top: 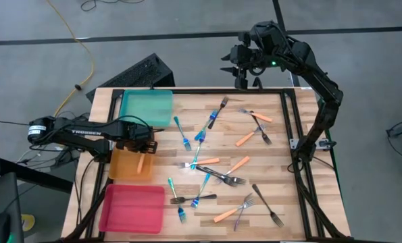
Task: Sort silverware by color (type)
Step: Put the orange fork into the orange bin, then put the blue fork into the pink bin
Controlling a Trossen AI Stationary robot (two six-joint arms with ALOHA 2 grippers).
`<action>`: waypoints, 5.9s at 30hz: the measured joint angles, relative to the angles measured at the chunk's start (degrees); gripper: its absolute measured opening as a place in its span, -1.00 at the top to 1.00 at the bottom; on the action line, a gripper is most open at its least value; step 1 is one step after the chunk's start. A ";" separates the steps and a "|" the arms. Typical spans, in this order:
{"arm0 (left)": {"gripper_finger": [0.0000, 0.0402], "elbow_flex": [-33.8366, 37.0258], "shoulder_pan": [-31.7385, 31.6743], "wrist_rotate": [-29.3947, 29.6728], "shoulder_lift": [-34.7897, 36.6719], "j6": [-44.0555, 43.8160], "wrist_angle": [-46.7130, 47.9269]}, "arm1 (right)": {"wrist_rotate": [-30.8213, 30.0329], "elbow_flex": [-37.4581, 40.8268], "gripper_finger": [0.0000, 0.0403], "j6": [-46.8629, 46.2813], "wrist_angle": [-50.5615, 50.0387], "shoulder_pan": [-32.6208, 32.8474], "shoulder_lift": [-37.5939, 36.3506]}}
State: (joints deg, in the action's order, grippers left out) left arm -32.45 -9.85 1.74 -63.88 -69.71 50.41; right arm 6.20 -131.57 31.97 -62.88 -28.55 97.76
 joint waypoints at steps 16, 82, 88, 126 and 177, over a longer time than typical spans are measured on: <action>0.41 -9.52 0.00 0.98 0.28 15.21 4.34 | -0.09 -0.07 0.13 0.61 0.77 0.43 -1.80; 0.41 -25.38 26.34 16.68 0.04 63.10 -37.86 | 15.34 52.19 0.19 24.00 46.91 17.40 20.38; 0.41 -25.38 26.34 16.70 0.05 63.03 -37.81 | 15.59 52.19 0.19 24.06 46.53 16.74 23.38; 0.41 -25.40 26.33 20.66 0.05 61.01 -37.32 | 14.24 52.32 0.87 7.84 39.52 13.09 16.52; 0.22 10.06 16.57 22.69 3.78 66.88 -113.98 | 10.34 52.24 0.83 -19.09 73.73 19.81 -4.66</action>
State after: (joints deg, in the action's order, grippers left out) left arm -22.39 6.72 24.43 -60.10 -2.83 -63.57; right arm 16.53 -79.33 12.88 10.86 -8.74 93.10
